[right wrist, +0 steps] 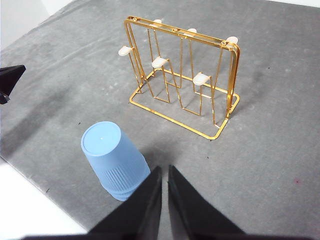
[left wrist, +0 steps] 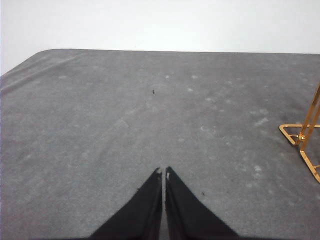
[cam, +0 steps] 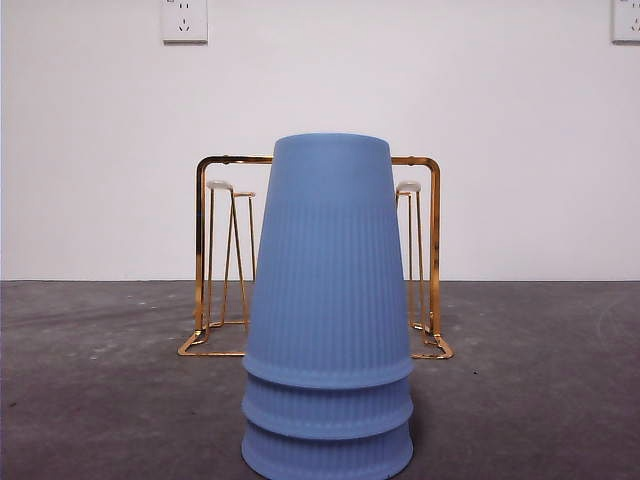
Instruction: The left arm pick up the left cup on cup holder and place it on desk, then the right arm insert the right cup into the first cup, and then the left arm insert the mid cup into the first cup
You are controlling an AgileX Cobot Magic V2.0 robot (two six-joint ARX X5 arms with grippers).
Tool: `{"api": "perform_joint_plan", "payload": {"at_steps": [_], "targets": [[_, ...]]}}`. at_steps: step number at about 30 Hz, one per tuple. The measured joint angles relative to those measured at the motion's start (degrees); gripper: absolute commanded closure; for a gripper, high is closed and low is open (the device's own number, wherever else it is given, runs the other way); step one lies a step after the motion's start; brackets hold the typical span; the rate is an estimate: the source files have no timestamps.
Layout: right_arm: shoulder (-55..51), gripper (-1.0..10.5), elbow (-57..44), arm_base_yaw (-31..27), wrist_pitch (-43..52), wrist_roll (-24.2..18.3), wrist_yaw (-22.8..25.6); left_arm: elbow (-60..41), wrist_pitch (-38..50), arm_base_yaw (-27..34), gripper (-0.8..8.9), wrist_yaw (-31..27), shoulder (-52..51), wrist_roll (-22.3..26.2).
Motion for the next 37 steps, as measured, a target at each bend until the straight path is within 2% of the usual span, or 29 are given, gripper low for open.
{"api": "perform_joint_plan", "payload": {"at_steps": [17,18,20,22,26,31,34,37], "targets": [[0.0,9.3,-0.1,0.0,0.3,0.0,0.2,0.0,0.0,0.0,8.06,0.0,0.0,1.0],[-0.1,9.3,-0.3,0.0,1.0,0.0,1.3,0.0,0.0,0.0,8.06,0.0,0.0,1.0],[-1.0,9.3,-1.4,-2.2,2.4,-0.3,7.6,0.0,0.0,0.0,8.06,0.0,0.0,1.0],[-2.6,9.3,-3.7,-7.1,4.6,-0.9,12.6,0.0,0.0,0.0,8.06,0.0,0.0,1.0],[-8.0,9.3,-13.0,-19.7,14.4,-1.9,12.3,0.0,0.0,0.0,8.06,0.0,0.0,1.0],[-17.0,9.3,-31.2,-38.0,34.4,-7.2,1.3,0.0,0.0,0.0,8.06,0.0,0.0,1.0],[-21.5,9.3,-41.3,-46.9,44.0,-9.8,-6.7,0.0,0.0,0.0,8.06,0.0,0.0,1.0],[-25.1,9.3,-48.6,-53.4,48.9,-12.7,-11.2,0.0,0.0,0.0,8.06,0.0,0.0,1.0]]}}
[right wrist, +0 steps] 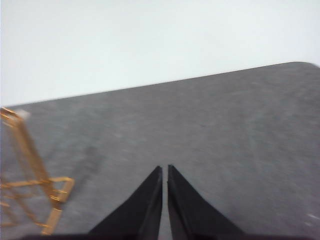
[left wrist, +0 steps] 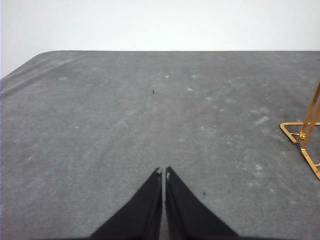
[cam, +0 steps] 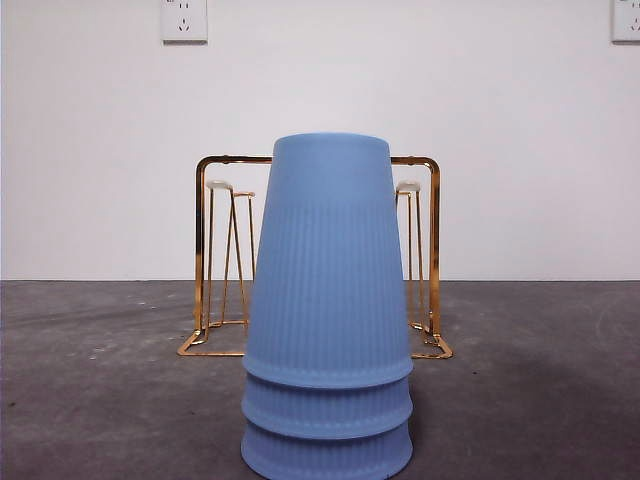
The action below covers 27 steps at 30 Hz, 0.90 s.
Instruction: The left arm pick up the left cup on cup holder and place it on desk, then the right arm insert the right cup into the first cup, and then the left arm insert the mid cup into the first cup
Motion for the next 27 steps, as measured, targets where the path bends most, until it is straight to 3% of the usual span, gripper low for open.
{"api": "perform_joint_plan", "payload": {"at_steps": [4,12,27], "targets": [[-2.9,9.3,-4.8,-3.9,1.1,-3.7,-2.9,0.0,0.0,0.0,8.06,0.0,0.0,0.0],[-5.7,9.3,-8.2,-5.8,1.5,-10.7,-5.9,0.0,0.0,0.0,8.06,0.0,0.0,0.0],[-7.1,9.3,-10.6,-6.1,0.1,-12.7,-8.4,0.0,0.0,0.0,8.06,0.0,0.0,0.0]]}}
